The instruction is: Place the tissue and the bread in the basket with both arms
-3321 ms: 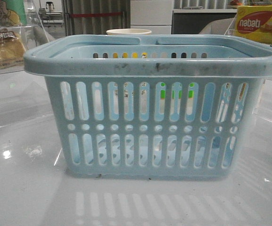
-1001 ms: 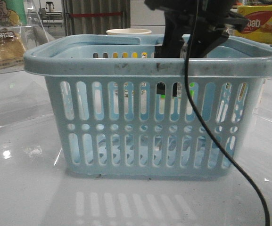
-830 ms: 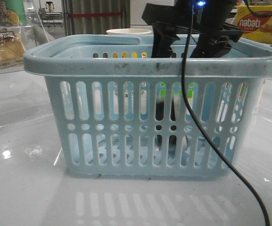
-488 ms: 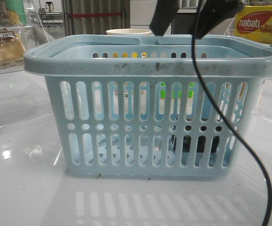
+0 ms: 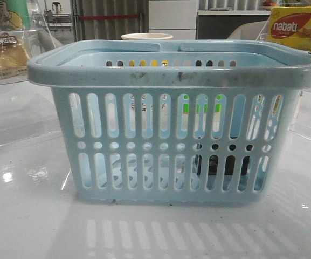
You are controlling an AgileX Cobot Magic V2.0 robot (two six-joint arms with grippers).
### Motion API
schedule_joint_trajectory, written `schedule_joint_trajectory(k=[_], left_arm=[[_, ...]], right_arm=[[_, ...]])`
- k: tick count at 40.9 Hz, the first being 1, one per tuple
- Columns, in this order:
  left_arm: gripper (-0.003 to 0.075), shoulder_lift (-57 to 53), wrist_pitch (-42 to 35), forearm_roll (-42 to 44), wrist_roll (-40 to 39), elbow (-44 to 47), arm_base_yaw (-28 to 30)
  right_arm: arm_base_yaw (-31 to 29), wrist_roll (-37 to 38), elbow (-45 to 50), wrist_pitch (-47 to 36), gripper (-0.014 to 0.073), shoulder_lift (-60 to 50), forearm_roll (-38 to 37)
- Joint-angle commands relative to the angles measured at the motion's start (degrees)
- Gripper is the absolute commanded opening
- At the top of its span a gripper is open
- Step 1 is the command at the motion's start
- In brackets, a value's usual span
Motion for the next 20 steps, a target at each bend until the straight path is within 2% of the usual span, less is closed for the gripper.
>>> schedule_joint_trajectory(k=[1,12,20], left_arm=[[0.0527,1.5,-6.8,-0.1,-0.4,-1.9,-0.4],[0.0528,10.6,-15.6,-0.1,-0.4,-3.3,-0.4],[0.0532,20.7,-17.6,-0.2,-0.6,-10.5,-0.4]], right_arm=[[0.0,-0.5,2.4,-5.2,0.0611,-5.5,-0.3],[0.0,-0.5,7.8,-5.5,0.0611,-10.8,-0.3],[0.0,-0.5,7.8,-5.5,0.0611,-10.5,-0.3]])
